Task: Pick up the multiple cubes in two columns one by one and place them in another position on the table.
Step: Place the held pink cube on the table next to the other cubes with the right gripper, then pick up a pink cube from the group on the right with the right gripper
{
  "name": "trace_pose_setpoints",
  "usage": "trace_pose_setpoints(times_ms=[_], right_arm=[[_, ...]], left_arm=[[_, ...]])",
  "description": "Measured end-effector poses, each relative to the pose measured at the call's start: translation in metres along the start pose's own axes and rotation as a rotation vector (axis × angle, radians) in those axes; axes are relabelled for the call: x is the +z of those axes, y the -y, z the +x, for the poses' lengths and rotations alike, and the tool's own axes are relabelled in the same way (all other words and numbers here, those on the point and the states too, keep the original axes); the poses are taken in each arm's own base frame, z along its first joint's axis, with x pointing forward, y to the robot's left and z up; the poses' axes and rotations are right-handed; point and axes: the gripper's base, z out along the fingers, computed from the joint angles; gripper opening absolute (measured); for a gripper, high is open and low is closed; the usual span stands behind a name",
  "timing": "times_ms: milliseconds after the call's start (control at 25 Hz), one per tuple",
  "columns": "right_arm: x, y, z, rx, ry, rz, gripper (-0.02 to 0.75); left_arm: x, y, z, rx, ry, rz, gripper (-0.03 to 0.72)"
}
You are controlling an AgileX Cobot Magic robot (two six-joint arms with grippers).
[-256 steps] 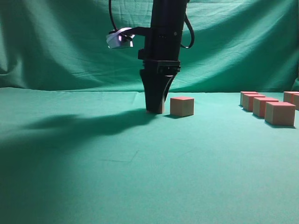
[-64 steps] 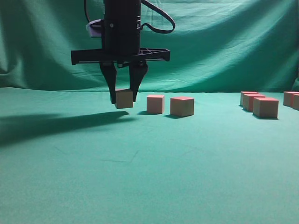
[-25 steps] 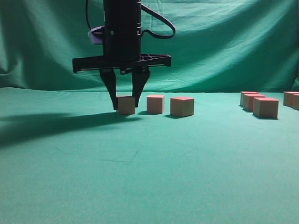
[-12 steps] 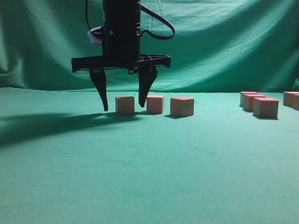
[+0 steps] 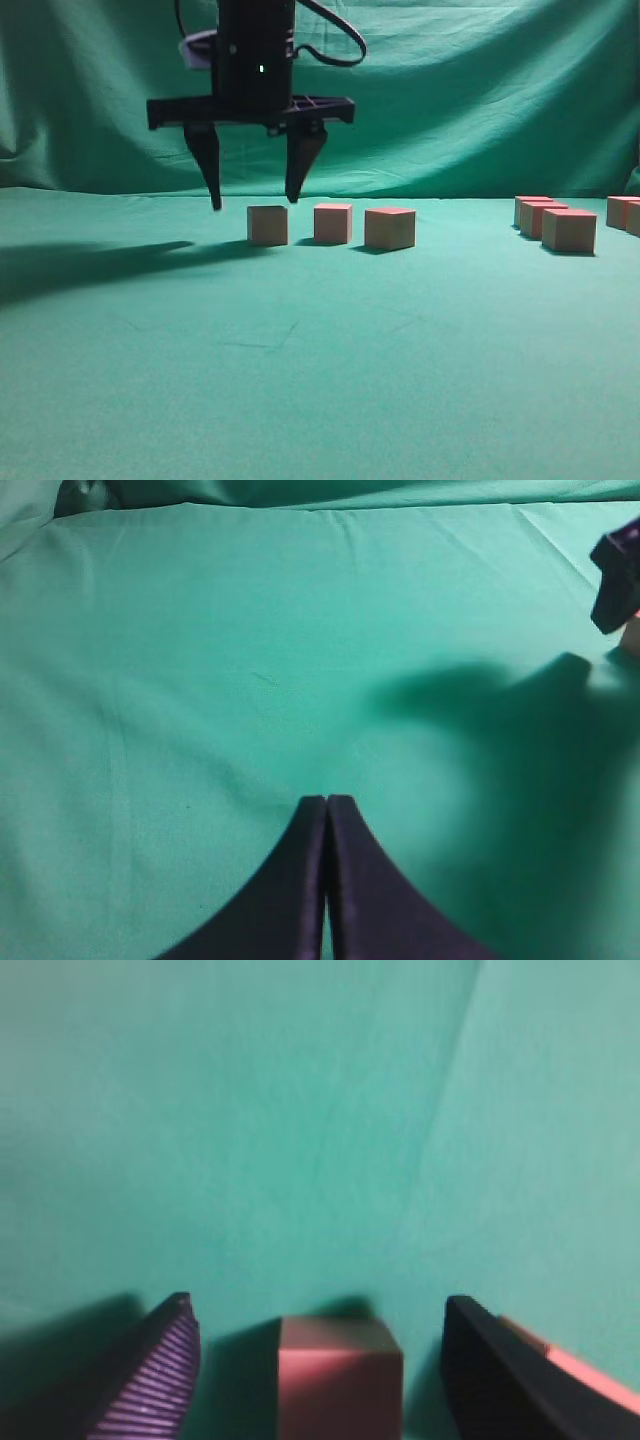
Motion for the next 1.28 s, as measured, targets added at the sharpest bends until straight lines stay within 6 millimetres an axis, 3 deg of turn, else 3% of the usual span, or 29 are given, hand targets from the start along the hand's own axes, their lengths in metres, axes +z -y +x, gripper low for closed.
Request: trace_pose_setpoints(times_ms=[160, 440, 600, 720, 840, 960, 1120, 1280], right_arm=[[-0.022, 0.0, -0.014, -0.042, 0.074, -0.018, 0.469], [-0.08, 0.008, -0.036, -0.093, 0.224, -0.017, 0.469], [-0.132, 0.02, -0.039, -0.117, 0.311, -0.025, 0.469], [-0.183, 0.039, -0.037, -0.101, 0.386, -0.04, 0.469], [-0.234, 0.073, -0.026, -0.06, 0.44, -0.029, 0.469], [-0.263, 0.111, -0.009, 0.001, 0.44, 0.004, 0.469], [-0.27, 0.159, 0.024, 0.101, 0.356, 0.073, 0.469], [-0.245, 0.202, 0.06, 0.207, 0.204, 0.156, 0.469]], left_arm=[[0.0, 0.0, 0.0, 0.0, 0.0, 0.0, 0.0], [0.0, 0.0, 0.0, 0.0, 0.0, 0.0, 0.0], [0.0, 0.0, 0.0, 0.0, 0.0, 0.0, 0.0], [0.0, 0.0, 0.0, 0.0, 0.0, 0.0, 0.0], [0.0, 0.0, 0.0, 0.0, 0.0, 0.0, 0.0], [0.0, 0.0, 0.0, 0.0, 0.0, 0.0, 0.0], [0.0, 0.0, 0.0, 0.0, 0.0, 0.0, 0.0], [0.0, 0.0, 0.0, 0.0, 0.0, 0.0, 0.0]])
